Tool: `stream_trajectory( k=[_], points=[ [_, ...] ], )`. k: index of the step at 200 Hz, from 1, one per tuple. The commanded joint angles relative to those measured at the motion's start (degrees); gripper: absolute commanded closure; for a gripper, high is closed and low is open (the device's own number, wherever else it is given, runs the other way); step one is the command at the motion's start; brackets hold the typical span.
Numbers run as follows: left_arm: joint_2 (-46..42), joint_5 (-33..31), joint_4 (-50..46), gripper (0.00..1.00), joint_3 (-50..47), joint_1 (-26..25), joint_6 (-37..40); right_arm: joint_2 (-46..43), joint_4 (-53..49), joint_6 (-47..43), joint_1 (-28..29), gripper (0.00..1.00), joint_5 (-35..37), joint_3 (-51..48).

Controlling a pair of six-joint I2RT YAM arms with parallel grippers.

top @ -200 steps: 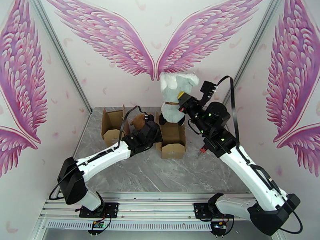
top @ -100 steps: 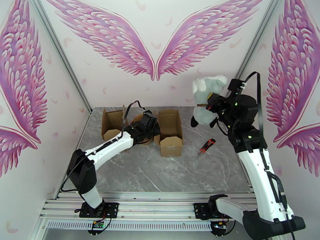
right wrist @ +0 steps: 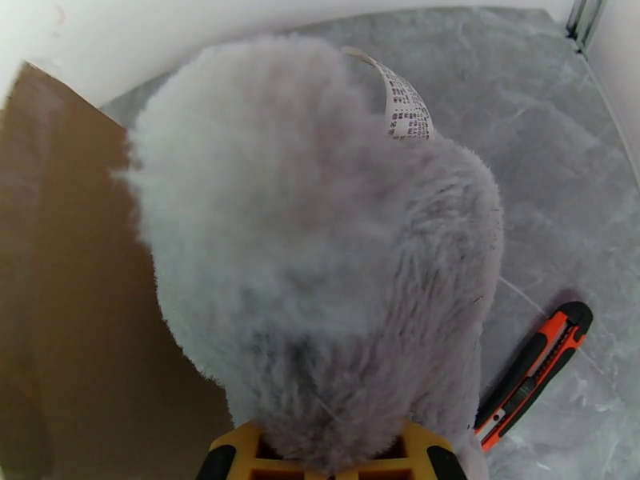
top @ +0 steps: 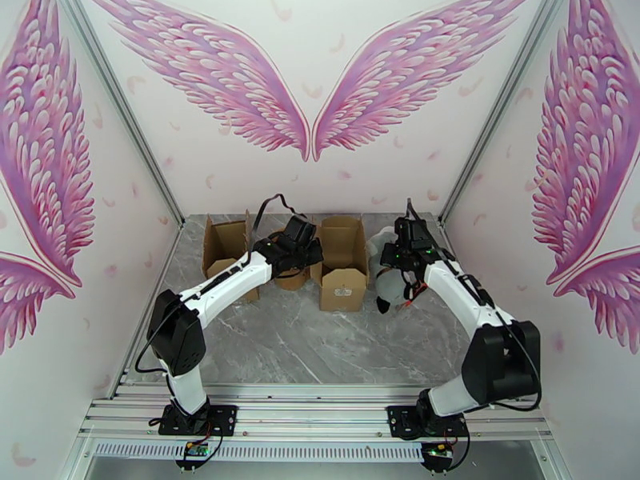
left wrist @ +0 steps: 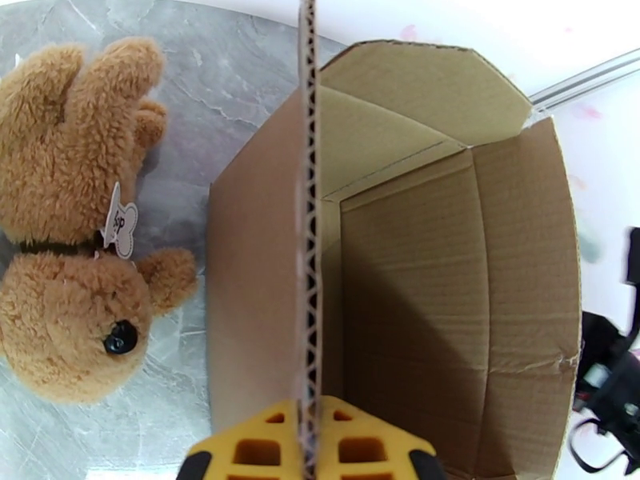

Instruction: Unpack the express box

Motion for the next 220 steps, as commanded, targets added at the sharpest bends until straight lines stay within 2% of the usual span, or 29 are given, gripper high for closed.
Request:
stream_trajectory(
  k=[1, 16, 25, 41, 57, 83, 105, 123, 126, 130, 147, 167, 182, 200, 220],
  points=[
    [0.0, -0.1, -1.1, 0.93, 2.2, -0.1, 0.6, 3.2, 3.1, -1.3, -0.1, 0.94, -0.8, 2.5],
    [-0.4, -0.1, -1.0, 0.87, 2.3, -0.3, 1.2, 6.7, 1.3, -1.6, -0.1, 0.85, -2.5, 5.4],
    [-0.7, 0.0, -1.1, 0.81, 2.5, -0.4, 1.9, 8.3, -0.3, -2.4, -0.1, 0.76, -3.9, 7.4],
    [-1.4, -0.4, -1.7, 0.63, 3.0, -0.6, 3.1, 8.5, -2.8, -3.4, -0.1, 0.36, -4.4, 9.3],
    [-2.9, -1.5, -1.7, 0.47, 2.8, -1.1, 4.9, 5.2, -2.4, -3.8, -0.1, 0.0, -1.0, 8.0],
    [-8.0, -5.7, 1.7, 0.27, -0.7, -3.4, 11.3, -4.0, -2.0, -4.8, -0.1, 0.01, 4.5, 4.1],
    [-16.3, -15.0, 5.6, 0.17, -7.9, -7.2, 18.7, -14.4, -0.3, -4.8, -0.1, 0.01, 8.7, -2.5],
    [-25.3, -22.0, 8.0, 0.11, -16.9, -9.5, 20.6, -23.6, 2.6, -4.7, -0.1, 0.01, 10.5, -10.7],
    [-27.0, -23.0, 8.2, 0.04, -18.5, -9.7, 20.6, -25.2, 3.4, -4.6, -0.1, 0.01, 10.4, -12.4],
    [-29.0, -24.3, 8.3, 0.01, -21.2, -9.9, 20.6, -26.7, 4.5, -4.2, -0.1, 0.01, 10.2, -14.7],
    [-40.0, -29.4, 8.4, 0.01, -32.1, -10.4, 19.8, -34.3, 9.9, -4.5, -0.1, 0.01, 8.0, -25.7],
    [-52.8, -37.2, 4.4, 0.01, -43.3, -10.7, 17.1, -39.4, 15.2, -4.5, 0.0, 0.01, 11.7, -37.0],
    [-61.2, -43.0, 1.6, 0.01, -50.3, -10.7, 18.1, -41.5, 22.0, -4.1, 0.0, 0.01, 13.2, -44.3],
    [-68.4, -50.7, 1.4, 0.01, -58.3, -10.6, 23.8, -40.3, 27.4, -7.2, 0.0, 0.01, 14.8, -46.1],
    [-73.4, -58.2, 9.3, 0.01, -66.4, -9.8, 33.3, -34.9, 41.4, -8.0, -0.2, 0.01, 15.3, -50.9]
  ],
)
